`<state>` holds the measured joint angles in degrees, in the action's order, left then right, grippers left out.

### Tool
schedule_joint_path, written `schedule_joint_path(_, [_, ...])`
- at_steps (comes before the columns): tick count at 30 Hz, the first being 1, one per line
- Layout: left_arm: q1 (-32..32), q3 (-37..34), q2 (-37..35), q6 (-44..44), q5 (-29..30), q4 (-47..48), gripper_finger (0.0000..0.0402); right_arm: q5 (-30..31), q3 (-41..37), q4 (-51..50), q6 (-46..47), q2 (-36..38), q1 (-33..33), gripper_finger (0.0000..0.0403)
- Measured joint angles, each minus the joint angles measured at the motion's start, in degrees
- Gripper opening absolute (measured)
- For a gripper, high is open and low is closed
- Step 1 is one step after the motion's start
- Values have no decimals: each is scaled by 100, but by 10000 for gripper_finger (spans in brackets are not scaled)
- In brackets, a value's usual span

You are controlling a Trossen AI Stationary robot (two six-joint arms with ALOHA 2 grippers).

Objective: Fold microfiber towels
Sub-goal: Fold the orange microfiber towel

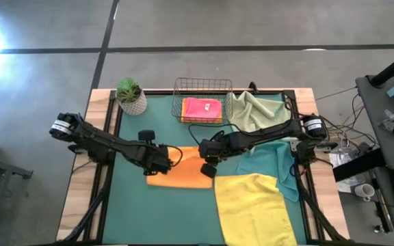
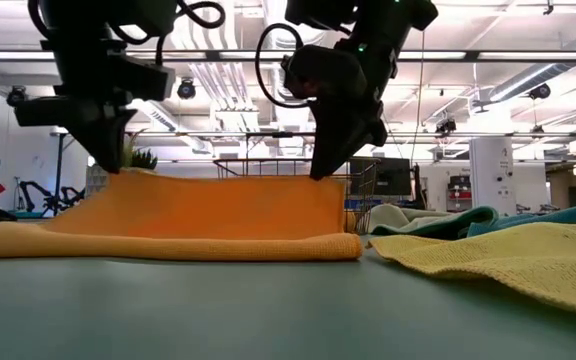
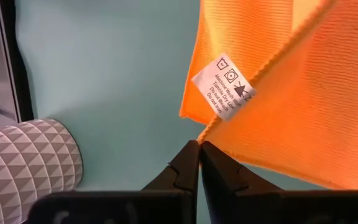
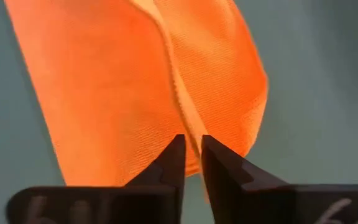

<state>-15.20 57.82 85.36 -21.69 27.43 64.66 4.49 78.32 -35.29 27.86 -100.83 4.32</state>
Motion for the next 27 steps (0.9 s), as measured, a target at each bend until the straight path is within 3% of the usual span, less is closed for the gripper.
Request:
schedule_joint_path(4, [122,10,0,-2,-12,37,25,148,1,-6,216,67,-90,91])
schedule_joint_path(9, [281,41,0,4,-4,39,83,152,0,-91,163,194,-171,130])
schedule_joint_path(14, [369,153,0,-26,-43,426,131,103,1,-188,148,346,-200,146])
schedule_joint_path(17, [315,184,-90,-48,-561,428,141,-231,1,-108,1,387,-194,144])
schedule_joint_path(20, [105,46,-291,-289,-1084,-218,143,-650,-28,-11,-251,347,-117,139])
schedule_joint_path(27, [-525,-673,-645,-1136,-1251,-1765,143,-689,-278,311,-607,188,-9,127])
